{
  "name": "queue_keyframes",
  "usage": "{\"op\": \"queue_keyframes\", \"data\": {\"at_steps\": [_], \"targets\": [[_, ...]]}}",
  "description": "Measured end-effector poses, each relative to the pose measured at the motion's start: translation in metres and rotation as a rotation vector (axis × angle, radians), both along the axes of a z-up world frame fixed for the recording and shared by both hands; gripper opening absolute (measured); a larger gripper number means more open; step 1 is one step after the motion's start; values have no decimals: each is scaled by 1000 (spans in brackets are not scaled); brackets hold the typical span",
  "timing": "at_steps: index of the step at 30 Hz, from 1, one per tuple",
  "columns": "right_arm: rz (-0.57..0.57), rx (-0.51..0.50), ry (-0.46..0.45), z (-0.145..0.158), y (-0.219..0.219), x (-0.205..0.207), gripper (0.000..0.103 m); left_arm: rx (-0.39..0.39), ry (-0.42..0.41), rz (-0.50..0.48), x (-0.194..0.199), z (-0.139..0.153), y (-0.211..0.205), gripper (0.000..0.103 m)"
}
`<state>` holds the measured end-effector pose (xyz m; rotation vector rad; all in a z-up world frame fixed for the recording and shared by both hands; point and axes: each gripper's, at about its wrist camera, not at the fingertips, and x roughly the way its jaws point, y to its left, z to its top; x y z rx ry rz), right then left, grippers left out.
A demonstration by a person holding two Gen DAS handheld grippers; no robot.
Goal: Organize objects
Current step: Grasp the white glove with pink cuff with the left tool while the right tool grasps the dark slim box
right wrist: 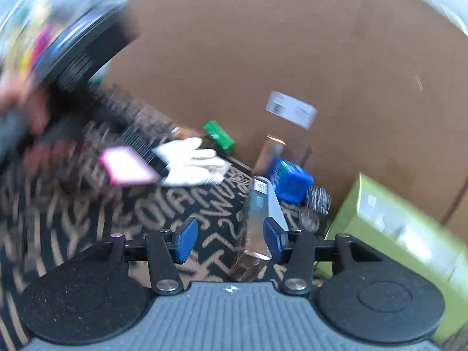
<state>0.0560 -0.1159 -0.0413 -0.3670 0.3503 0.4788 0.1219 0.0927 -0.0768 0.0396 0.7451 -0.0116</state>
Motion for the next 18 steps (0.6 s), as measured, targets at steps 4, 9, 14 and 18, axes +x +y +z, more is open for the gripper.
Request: {"op": "queue_keyframes", "data": {"at_steps": [4, 9, 14, 18], "targets": [[-113, 54, 35, 3, -3, 23, 51, 0, 16, -6, 8, -5, -2, 98], [-119, 93, 112, -4, -3, 42, 42, -44, 37, 8, 15, -12, 3, 87], [-130, 136, 171, -10, 0, 60, 38, -59, 40, -35, 10, -5, -1, 44], [-134, 134, 189, -9, 6, 70, 38, -70, 43, -22, 14, -4, -1, 57]]}}
